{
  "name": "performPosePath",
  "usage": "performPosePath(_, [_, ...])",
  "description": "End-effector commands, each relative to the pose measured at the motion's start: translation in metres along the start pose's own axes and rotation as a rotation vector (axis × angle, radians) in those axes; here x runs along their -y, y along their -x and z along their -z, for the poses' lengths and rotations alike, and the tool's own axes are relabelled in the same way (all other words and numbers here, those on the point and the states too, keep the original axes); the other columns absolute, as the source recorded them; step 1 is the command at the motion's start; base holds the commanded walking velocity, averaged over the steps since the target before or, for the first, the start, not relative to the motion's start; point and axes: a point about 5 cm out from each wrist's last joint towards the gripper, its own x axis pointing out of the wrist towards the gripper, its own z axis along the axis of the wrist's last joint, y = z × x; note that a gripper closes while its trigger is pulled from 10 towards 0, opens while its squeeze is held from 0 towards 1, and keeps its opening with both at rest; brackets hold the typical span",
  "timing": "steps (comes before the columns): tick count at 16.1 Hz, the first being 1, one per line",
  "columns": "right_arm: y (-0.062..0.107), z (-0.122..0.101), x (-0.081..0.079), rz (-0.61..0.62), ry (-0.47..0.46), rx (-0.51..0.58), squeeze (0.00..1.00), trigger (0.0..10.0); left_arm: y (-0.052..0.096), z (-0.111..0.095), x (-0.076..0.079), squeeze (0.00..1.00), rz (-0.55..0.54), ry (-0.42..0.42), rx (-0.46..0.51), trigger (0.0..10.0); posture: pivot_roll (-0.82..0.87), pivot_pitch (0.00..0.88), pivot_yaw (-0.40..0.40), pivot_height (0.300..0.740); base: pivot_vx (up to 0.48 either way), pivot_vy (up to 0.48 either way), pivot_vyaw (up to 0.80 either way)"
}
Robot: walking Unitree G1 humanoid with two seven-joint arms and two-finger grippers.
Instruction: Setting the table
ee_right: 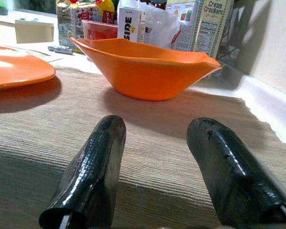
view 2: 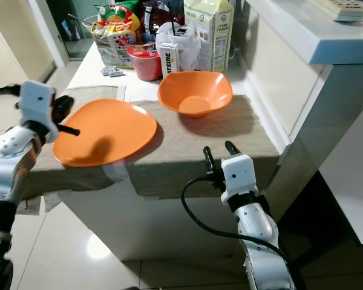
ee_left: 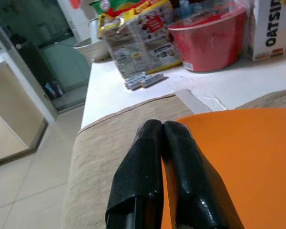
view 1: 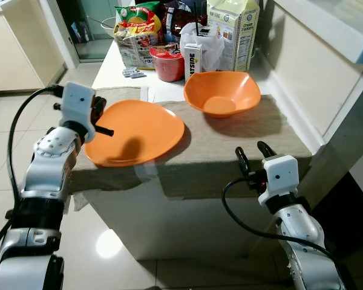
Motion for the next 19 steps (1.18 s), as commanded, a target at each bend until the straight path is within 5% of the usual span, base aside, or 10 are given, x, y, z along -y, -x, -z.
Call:
performPosePath(1, [-0.003, -0.005, -0.001, -0.006, -0.005, 0.012, 0.00, 10.0, -0.002, -0.001, -0.005, 0.00, 0.003, -0.037, -0.005, 10.0, -0.14, 0.000, 0.080, 0.740, 0.000, 0.000, 0.00])
performPosePath(5, [-0.001, -0.004, 0.001, -0.004, -0.004, 0.004, 0.00, 10.0, -0.004, 0.012, -0.019, 0.00, -0.023, -0.083, -0.072, 10.0, -0.14, 0.000, 0.081, 0.740, 0.000, 0.000, 0.00])
performPosePath(11, [0.000, -0.003, 0.003, -0.006, -0.006, -0.009, 0.00, 10.0, 0.004, 0.038, -0.010, 0.00, -0.010, -0.019, -0.114, 10.0, -0.14, 0.000, 0.072, 0.740, 0.000, 0.000, 0.00])
performPosePath(19, [-0.037, -0.023, 0.016, 0.048, -0.263, -0.013, 0.00, 10.0, 0.009, 0.059, -0.001, 0.00, -0.035, 0.100, -0.165, 10.0, -0.14, 0.000, 0.065, 0.740, 0.000, 0.000, 0.00])
